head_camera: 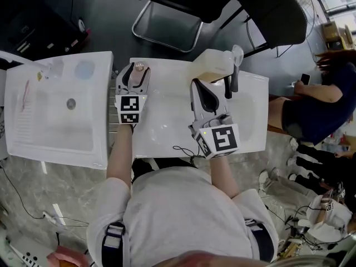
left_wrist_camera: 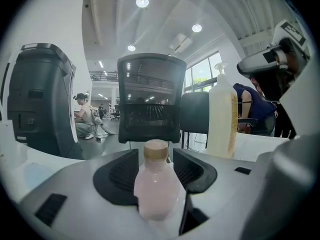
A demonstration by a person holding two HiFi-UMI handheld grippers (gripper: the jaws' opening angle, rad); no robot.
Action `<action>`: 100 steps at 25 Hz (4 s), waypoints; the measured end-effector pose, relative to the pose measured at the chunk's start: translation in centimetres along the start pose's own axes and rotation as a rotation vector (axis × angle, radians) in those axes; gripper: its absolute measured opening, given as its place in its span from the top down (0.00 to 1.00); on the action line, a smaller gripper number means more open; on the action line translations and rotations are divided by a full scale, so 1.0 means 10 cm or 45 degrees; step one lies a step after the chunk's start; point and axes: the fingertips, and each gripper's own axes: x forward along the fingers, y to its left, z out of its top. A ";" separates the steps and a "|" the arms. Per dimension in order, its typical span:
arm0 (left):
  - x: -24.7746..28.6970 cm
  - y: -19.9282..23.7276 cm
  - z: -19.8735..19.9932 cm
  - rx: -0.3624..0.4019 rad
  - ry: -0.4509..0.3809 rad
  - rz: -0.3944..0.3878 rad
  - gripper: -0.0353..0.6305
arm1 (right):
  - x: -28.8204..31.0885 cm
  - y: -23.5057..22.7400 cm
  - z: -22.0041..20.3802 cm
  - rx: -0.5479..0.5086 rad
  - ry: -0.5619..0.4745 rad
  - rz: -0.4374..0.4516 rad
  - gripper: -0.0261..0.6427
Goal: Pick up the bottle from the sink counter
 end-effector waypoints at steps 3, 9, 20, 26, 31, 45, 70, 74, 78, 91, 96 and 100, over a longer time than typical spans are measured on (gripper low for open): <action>0.07 -0.03 0.01 0.002 -0.017 0.009 0.64 | 0.01 -0.05 -0.03 -0.001 0.013 -0.001 0.94; 0.14 0.00 0.07 0.011 -0.068 0.062 0.64 | 0.01 -0.11 -0.07 -0.004 0.032 -0.009 0.94; 0.15 0.07 0.04 0.023 -0.056 0.105 0.74 | 0.01 -0.09 -0.09 -0.019 0.039 0.004 0.94; 0.06 0.03 0.05 0.032 -0.017 0.103 0.74 | -0.02 -0.08 -0.03 0.006 0.017 -0.006 0.94; -0.10 -0.01 0.17 0.035 -0.024 0.072 0.74 | -0.05 -0.05 0.00 0.011 0.002 -0.013 0.94; -0.79 -0.15 0.86 0.008 -0.133 -0.022 0.74 | -0.30 0.09 0.20 0.009 -0.070 -0.084 0.94; -2.25 -0.16 1.80 0.054 -0.281 -0.118 0.74 | -1.05 0.61 0.71 -0.027 -0.222 -0.259 0.94; -2.45 -0.17 1.87 0.075 -0.309 -0.122 0.74 | -1.17 0.70 0.78 -0.043 -0.250 -0.271 0.94; -2.66 -0.17 1.91 0.081 -0.321 -0.133 0.74 | -1.30 0.83 0.84 -0.054 -0.267 -0.285 0.94; -3.28 -0.13 1.97 0.112 -0.366 -0.142 0.74 | -1.74 1.20 1.02 -0.106 -0.337 -0.344 0.94; -3.44 -0.08 1.91 0.120 -0.361 -0.134 0.74 | -1.86 1.32 1.03 -0.110 -0.352 -0.364 0.94; -3.54 -0.03 1.85 0.126 -0.348 -0.124 0.74 | -1.93 1.42 1.05 -0.123 -0.365 -0.383 0.94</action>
